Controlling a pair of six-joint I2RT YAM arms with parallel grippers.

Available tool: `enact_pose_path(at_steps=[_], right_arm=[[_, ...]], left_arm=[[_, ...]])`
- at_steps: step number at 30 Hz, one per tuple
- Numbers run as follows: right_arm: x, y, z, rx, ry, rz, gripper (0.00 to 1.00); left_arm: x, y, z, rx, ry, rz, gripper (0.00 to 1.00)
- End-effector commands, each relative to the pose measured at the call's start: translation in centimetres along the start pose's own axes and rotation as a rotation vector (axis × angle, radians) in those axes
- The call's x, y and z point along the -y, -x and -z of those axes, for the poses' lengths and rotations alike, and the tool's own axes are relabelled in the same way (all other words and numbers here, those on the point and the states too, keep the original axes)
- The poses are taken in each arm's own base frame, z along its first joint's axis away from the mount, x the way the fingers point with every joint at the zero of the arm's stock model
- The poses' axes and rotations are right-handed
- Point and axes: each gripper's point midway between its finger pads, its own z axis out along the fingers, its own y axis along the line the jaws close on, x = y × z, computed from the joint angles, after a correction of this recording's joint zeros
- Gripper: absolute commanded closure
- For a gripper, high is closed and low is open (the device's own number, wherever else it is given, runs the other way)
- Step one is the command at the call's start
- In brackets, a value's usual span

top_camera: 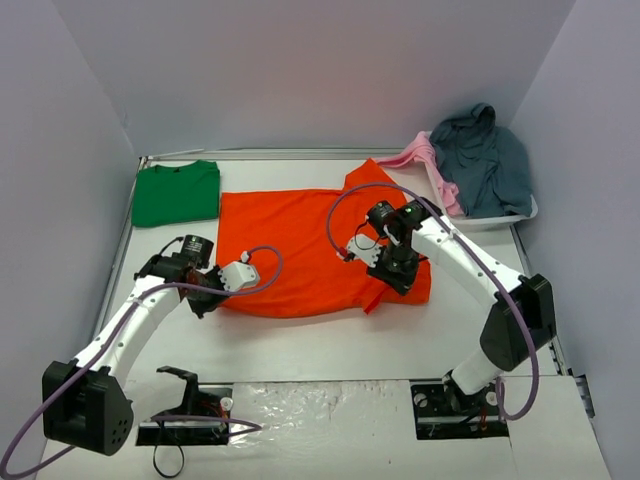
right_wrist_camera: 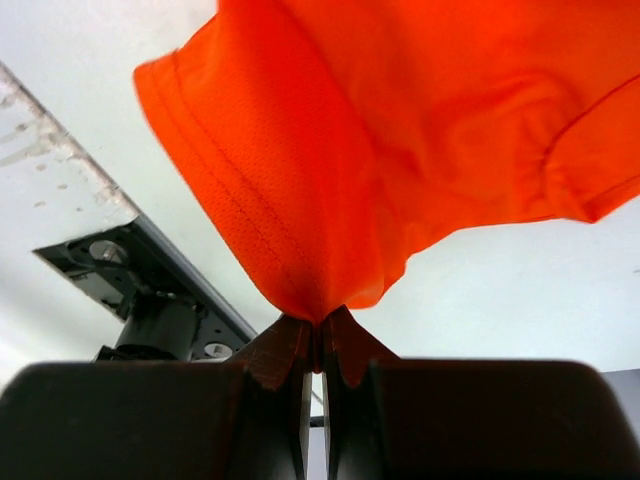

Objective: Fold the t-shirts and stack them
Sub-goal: Grap the side of the flattened tshirt closest away from the robot with both arms, then fold the flattened tshirt in 1/3 of the way

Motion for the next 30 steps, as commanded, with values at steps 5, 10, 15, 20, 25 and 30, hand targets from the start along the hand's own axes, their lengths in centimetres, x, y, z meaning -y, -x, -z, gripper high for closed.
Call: enact_pose_path(at_steps=[5,10,15,20,25,30], right_arm=[[4.3,1.3,0.8,-0.042,-0.024,-0.023,1.0],[6.9,2.7,0.9,-0.022,-0.038,-0.033,1.0],[9.8,3.6,-0.2,-0.032,-0.032,-0.057,1.0],[13.1,4.7,-1.3,-0.038,-0.034,-0.07,1.0],[16.7,6.0,-3.1,-0.054,-0.032,-0.077,1.0],[19.0,6.6,-4.9,-0.072,-0.023,-0.082,1.0]], left_arm=[[-2.2,1.4,1.6,0.044,0.108,0.01,0.98],[-4.6,2.0,2.2,0.026,0.187,0.012,0.98],[-6.8,2.8,1.5,-0.007,0.203,-0.005,0.98],[-9.0,4.1,-0.6,-0.036,0.16,-0.016,0.98],[-10.3,4.9,-3.1,-0.069,0.089,-0.022,0.98],[-11.7,5.2,-4.9,-0.088,0.041,-0.021,0.98]])
